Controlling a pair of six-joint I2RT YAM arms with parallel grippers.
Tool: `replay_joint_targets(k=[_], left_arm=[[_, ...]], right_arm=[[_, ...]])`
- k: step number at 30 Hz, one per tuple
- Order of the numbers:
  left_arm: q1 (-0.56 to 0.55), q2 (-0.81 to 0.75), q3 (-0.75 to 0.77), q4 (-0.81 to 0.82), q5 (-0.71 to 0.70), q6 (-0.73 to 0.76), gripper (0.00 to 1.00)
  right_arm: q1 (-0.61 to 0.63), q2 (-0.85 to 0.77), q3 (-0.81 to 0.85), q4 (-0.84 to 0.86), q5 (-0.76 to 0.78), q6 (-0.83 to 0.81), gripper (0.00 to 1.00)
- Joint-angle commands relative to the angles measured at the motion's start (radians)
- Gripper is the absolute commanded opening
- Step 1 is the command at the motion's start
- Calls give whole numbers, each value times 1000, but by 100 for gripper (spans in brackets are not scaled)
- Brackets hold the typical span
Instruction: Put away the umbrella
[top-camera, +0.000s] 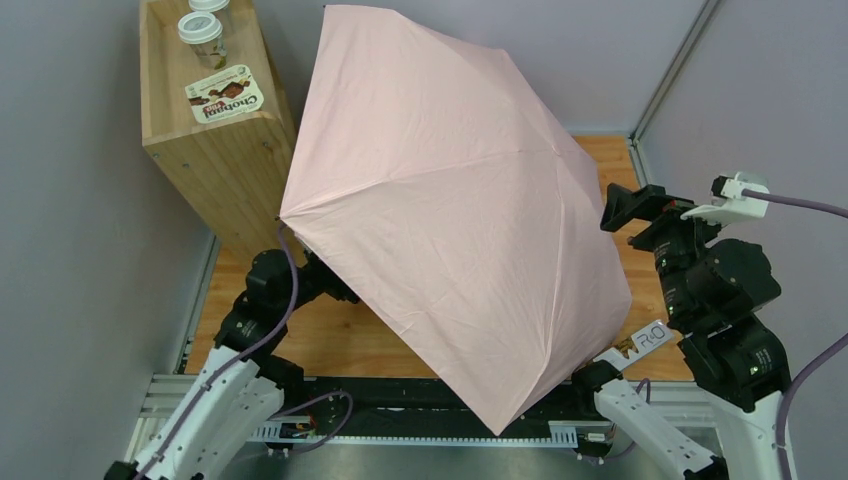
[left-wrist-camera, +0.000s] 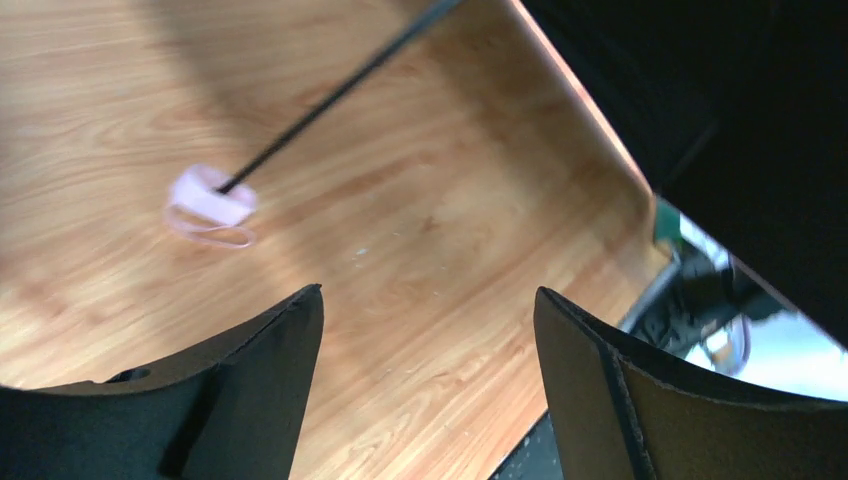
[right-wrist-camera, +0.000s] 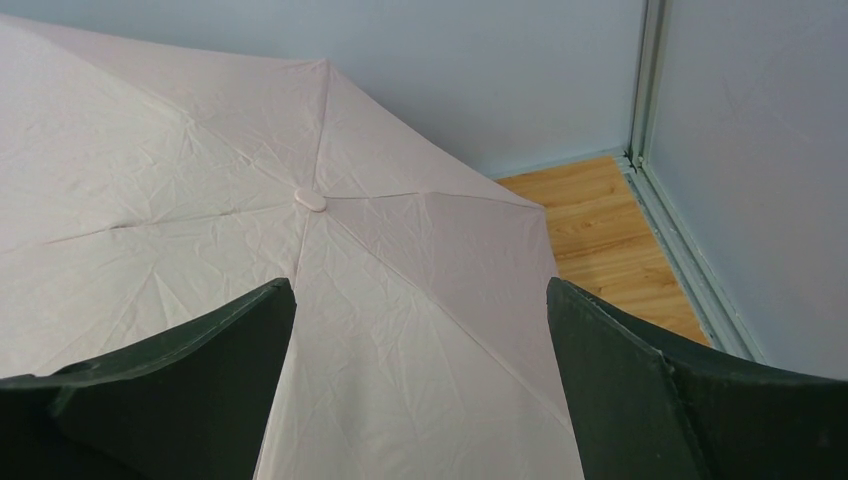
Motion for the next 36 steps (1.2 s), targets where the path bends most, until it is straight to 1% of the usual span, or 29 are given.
replay_joint_targets(k=[1,2,3,4,5,6,8,9,10,11,12,13,16,18,20,21,23,24,25,26,27,28,29,30,32,33,34,35,36], left_arm=[[-206,195,75,195,-109,186,84],[-252,232,84,239,-122,227,85],[-272,313,110,247,-151,244,86],[-301,361,121,322,-170,297,86],[-304,434,129,357,-191,321,86],[-301,484,132,435,-205,332,86],[-292,608,162,524,-219,351,86],[-292,695,194,551,-240,353,86],[-294,734,216,574,-242,347,87],[-292,816,268,591,-224,349,88],[-295,852,290,617,-198,380,88],[-294,918,338,619,-173,388,88],[-295,1027,420,628,-154,436,91],[-294,1125,521,582,-165,479,91],[-294,1185,573,547,-156,505,91],[-294,1199,586,551,-136,516,91],[-294,1242,632,522,-44,516,88],[-295,1266,664,510,18,511,82],[-297,1274,673,501,39,494,77],[-300,1288,687,505,59,487,62],[-300,1288,687,508,59,450,50],[-301,1274,690,505,44,438,22],[-306,1264,693,484,18,413,13],[-311,1232,710,462,-28,393,1],[-315,1179,751,383,-74,327,0],[-320,1164,768,323,-93,266,0],[-323,1136,829,274,-128,243,0],[-324,1129,865,157,-154,191,0],[-326,1121,956,99,-218,165,0]], right_arm=[[-3,-21,-1,19,-64,7,100],[-3,-20,5,16,-64,9,100],[-3,-21,10,10,-68,9,100],[-3,-20,18,1,-70,9,100],[-3,-23,25,-13,-68,9,100],[-1,-27,31,-21,-67,9,100],[-3,-38,35,-30,-67,12,100],[-3,-47,35,-33,-65,12,100],[-3,-53,33,-35,-65,14,100],[-3,-56,33,-39,-65,15,100],[-1,-61,33,-42,-68,15,100],[-3,-63,39,-48,-74,15,100],[-1,-60,54,-73,-90,17,100],[-3,-60,59,-81,-105,20,100],[-1,-66,61,-88,-111,20,100],[-3,-69,62,-91,-110,20,100],[-3,-79,58,-93,-111,20,100],[-1,-81,53,-96,-117,23,100],[-3,-84,50,-97,-129,27,100],[-3,-83,45,-99,-145,29,100],[0,-80,42,-107,-159,35,100],[-3,-76,39,-113,-168,37,100],[-3,-70,44,-130,-166,38,100],[-3,-63,53,-154,-150,43,100],[-1,-44,99,-237,-73,49,100],[-3,-38,122,-271,-32,49,100],[-3,-35,140,-306,14,49,100],[-3,-38,148,-330,54,50,100],[-1,-43,156,-355,99,50,100]])
